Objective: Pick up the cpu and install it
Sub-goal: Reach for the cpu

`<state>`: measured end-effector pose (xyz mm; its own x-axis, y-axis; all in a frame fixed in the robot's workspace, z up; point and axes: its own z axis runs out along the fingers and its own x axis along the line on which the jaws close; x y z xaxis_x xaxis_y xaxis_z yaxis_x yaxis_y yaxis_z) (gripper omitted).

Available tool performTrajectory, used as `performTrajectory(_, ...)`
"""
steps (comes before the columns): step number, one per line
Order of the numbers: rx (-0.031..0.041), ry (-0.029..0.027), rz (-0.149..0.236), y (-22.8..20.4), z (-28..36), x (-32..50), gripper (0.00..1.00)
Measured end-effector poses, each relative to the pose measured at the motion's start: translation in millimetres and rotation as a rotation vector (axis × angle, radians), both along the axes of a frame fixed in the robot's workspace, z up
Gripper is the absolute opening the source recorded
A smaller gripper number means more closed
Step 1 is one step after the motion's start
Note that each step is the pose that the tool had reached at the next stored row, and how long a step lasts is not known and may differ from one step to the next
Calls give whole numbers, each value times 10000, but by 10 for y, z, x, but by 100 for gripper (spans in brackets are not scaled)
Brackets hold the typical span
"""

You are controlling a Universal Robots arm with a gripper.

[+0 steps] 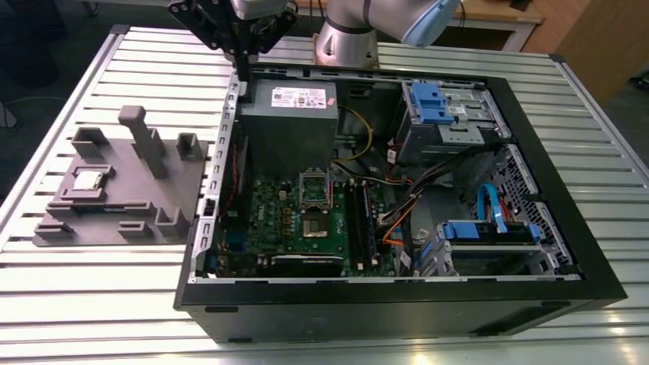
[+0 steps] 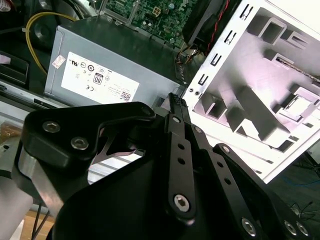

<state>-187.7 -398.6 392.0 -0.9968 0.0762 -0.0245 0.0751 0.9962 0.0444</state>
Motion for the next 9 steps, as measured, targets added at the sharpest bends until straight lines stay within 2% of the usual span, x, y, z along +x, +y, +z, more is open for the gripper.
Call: performTrajectory(9,0,0,-2,0,-1,-21,10)
